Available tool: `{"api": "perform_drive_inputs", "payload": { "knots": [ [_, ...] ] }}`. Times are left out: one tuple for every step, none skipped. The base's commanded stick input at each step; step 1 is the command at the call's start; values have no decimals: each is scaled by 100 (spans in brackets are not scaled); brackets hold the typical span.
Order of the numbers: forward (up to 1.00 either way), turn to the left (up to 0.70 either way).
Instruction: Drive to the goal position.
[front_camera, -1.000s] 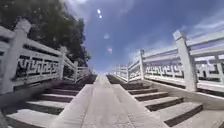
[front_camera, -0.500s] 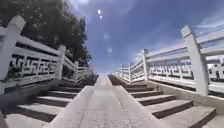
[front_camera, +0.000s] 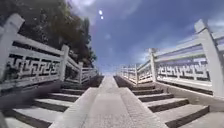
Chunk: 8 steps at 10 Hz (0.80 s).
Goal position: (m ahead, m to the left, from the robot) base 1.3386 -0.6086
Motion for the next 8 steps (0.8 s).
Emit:
{"api": "perform_drive_inputs", "payload": {
  "knots": [
    [45,0],
    [45,0],
    [45,0],
    [45,0],
    [45,0],
    [45,0],
    [45,0],
    [45,0]
  ]
}}
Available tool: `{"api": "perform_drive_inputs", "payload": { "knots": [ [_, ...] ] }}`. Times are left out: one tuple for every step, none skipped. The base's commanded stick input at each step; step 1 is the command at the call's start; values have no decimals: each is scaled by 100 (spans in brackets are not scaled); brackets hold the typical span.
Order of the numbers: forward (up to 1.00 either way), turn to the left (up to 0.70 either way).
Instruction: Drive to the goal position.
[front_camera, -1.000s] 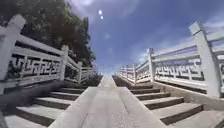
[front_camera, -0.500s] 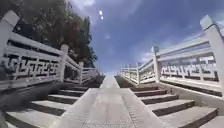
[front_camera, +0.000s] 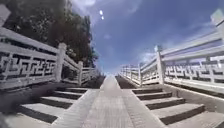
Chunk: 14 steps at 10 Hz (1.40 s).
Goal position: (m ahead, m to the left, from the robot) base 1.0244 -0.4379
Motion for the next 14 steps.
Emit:
{"api": "perform_drive_inputs", "payload": {
  "knots": [
    [45,0],
    [45,0],
    [45,0],
    [45,0],
    [45,0],
    [45,0],
    [45,0],
    [45,0],
    [45,0],
    [45,0],
    [45,0],
    [45,0],
    [45,0],
    [45,0]
  ]
}}
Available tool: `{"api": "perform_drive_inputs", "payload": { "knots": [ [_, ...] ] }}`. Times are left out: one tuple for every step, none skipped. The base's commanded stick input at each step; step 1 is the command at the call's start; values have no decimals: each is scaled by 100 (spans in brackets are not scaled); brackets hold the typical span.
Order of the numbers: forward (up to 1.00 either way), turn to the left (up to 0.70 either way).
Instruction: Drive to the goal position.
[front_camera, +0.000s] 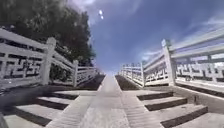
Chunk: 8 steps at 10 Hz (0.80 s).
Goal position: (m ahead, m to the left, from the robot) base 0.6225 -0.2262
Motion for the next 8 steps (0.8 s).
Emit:
{"api": "perform_drive_inputs", "payload": {
  "knots": [
    [45,0],
    [45,0],
    [45,0],
    [45,0],
    [45,0],
    [45,0],
    [45,0],
    [45,0]
  ]
}}
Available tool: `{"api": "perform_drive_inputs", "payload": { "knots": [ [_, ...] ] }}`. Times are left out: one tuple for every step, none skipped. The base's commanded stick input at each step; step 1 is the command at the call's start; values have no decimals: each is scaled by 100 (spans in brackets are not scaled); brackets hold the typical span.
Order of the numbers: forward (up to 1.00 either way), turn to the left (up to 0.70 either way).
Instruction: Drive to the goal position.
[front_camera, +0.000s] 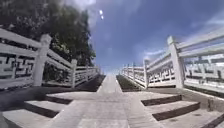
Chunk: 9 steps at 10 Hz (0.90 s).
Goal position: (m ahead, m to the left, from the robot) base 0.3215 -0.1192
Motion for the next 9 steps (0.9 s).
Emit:
{"api": "perform_drive_inputs", "payload": {
  "knots": [
    [45,0],
    [45,0],
    [45,0],
    [45,0],
    [45,0],
    [45,0],
    [45,0],
    [45,0],
    [45,0]
  ]
}}
